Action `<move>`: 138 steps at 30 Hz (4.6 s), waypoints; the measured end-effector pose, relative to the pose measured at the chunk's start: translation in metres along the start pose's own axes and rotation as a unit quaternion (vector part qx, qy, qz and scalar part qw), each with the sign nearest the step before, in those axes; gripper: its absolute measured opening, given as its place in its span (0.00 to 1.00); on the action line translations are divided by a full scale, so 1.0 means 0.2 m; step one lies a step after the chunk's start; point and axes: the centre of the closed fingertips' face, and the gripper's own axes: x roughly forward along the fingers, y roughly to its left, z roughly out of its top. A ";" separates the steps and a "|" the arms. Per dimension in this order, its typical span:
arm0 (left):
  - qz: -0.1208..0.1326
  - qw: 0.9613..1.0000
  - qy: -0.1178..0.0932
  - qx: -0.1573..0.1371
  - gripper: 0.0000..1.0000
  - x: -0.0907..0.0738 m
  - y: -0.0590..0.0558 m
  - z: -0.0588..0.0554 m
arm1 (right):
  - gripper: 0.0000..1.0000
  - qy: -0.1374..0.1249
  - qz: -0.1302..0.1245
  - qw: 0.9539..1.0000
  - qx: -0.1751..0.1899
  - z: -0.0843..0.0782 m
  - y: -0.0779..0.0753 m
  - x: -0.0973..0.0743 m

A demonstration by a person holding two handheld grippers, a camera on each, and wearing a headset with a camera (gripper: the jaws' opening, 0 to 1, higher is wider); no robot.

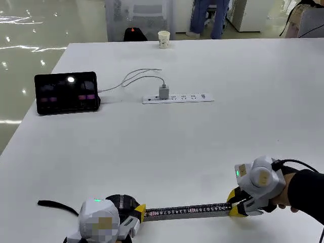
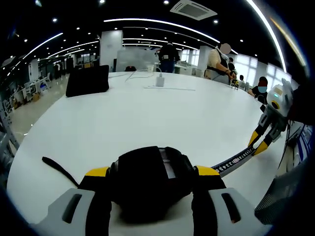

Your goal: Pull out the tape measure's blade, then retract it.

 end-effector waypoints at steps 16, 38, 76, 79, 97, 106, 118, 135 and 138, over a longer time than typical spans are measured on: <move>-0.002 1.000 0.000 0.001 0.61 0.00 0.00 0.00 | 0.11 0.007 0.000 1.000 -0.014 0.01 0.02 0.00; -0.002 1.000 0.000 0.002 0.62 -0.01 -0.01 -0.01 | 0.11 0.017 0.007 0.999 -0.036 0.04 0.02 0.02; -0.004 1.000 -0.002 0.001 0.62 -0.02 0.00 -0.01 | 0.11 0.037 -0.012 0.999 0.003 0.12 0.02 0.06; -0.004 1.000 -0.002 0.002 0.62 -0.02 0.00 -0.01 | 0.11 0.036 -0.013 0.999 0.004 0.12 0.03 0.06; -0.005 1.000 -0.002 0.002 0.62 -0.02 0.00 -0.01 | 0.11 0.034 -0.009 0.999 0.010 0.15 0.03 0.07; -0.005 1.000 -0.001 0.002 0.62 -0.01 0.00 0.00 | 0.11 0.037 -0.010 0.999 0.010 0.17 0.03 0.08; -0.005 1.000 -0.002 0.002 0.62 -0.01 -0.01 0.00 | 0.11 0.034 -0.010 0.999 0.014 0.19 0.02 0.09; -0.006 1.000 -0.003 0.003 0.62 -0.01 0.00 0.00 | 0.11 0.023 -0.005 1.000 0.010 0.23 0.03 0.10; -0.006 1.000 -0.003 0.003 0.62 -0.02 0.00 0.00 | 0.11 0.024 -0.006 1.000 0.013 0.24 0.03 0.11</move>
